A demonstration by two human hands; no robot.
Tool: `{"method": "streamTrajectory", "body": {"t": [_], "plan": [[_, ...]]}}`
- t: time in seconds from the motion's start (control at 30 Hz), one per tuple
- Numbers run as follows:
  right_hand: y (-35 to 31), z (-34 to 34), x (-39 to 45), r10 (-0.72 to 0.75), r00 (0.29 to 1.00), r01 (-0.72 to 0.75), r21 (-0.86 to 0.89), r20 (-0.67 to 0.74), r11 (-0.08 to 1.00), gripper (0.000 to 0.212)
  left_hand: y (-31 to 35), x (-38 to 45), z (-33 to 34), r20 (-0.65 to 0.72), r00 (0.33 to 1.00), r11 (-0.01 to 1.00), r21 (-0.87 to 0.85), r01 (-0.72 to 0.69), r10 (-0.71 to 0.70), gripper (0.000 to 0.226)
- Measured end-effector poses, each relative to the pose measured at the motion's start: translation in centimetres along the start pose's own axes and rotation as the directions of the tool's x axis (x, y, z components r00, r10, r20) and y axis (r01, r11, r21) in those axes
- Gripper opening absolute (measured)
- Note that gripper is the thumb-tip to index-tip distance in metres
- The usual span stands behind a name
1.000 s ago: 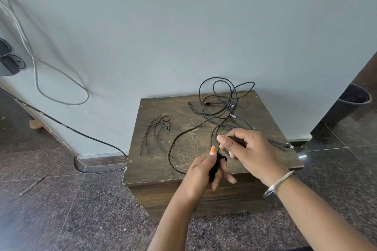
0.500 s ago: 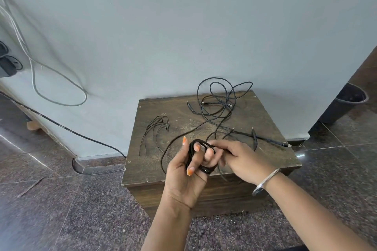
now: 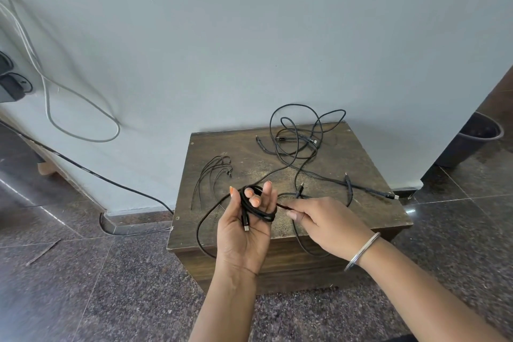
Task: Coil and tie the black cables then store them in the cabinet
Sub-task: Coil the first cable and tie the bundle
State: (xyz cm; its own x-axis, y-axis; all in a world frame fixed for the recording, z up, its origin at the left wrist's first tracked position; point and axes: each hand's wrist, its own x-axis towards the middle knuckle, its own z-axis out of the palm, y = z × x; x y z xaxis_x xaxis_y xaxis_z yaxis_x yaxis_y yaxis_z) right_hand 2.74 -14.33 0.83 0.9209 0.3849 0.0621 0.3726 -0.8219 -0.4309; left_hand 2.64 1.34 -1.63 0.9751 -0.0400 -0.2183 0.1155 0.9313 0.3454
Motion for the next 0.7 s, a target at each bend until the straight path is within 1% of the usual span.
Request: {"method": "streamTrajectory", "body": {"t": [0.03,0.17,0.23,0.37,0.43,0.5,0.6,0.63,0.7], "plan": [[0.0,-0.1,0.0,0.013,1.0,-0.013,0.024,0.006,1.0,0.031,0.1,0.1,0.0,-0.013,1.0,1.0,-0.001,-0.004,0.004,0.04],[-0.1,-0.6,0.1,0.119,0.991,-0.131,0.244,0.063,0.961,0.023,0.3,0.3,-0.1,-0.039,0.999,0.999,0.034,-0.024,0.025,0.039],[-0.1,-0.8,0.1,0.122,0.989,-0.141,0.259,0.089,0.956,0.017,0.1,0.3,0.1,-0.035,0.999,0.997,0.077,-0.027,0.03,0.037],[-0.7,-0.7,-0.4,0.091,0.984,-0.127,0.245,0.15,0.961,0.021,-0.6,0.2,0.2,-0.018,0.998,0.98,0.194,-0.05,0.055,0.032],[-1.0,-0.7,-0.5,0.068,0.987,-0.102,0.246,0.143,0.964,0.022,-1.0,0.1,-0.1,0.021,0.997,0.953,0.292,-0.08,0.077,0.033],[-1.1,-0.8,-0.5,0.048,0.993,-0.077,0.273,0.11,0.959,0.023,-1.2,0.0,-0.2,0.071,0.994,0.911,0.398,-0.103,0.082,0.035],[-1.4,-1.2,-0.6,0.032,0.996,-0.058,0.355,0.078,0.933,0.027,-1.5,0.0,-0.5,0.149,0.988,0.826,0.55,-0.126,0.051,0.038],[-1.5,-1.3,-0.6,0.027,0.997,-0.051,0.389,0.068,0.92,0.026,-1.6,0.0,-0.6,0.167,0.985,0.785,0.605,-0.133,0.038,0.039],[-1.6,-1.5,-0.6,0.031,0.999,-0.042,0.466,0.031,0.884,0.023,-1.8,0.0,-0.8,0.201,0.98,0.67,0.727,-0.148,-0.001,0.042]]}}
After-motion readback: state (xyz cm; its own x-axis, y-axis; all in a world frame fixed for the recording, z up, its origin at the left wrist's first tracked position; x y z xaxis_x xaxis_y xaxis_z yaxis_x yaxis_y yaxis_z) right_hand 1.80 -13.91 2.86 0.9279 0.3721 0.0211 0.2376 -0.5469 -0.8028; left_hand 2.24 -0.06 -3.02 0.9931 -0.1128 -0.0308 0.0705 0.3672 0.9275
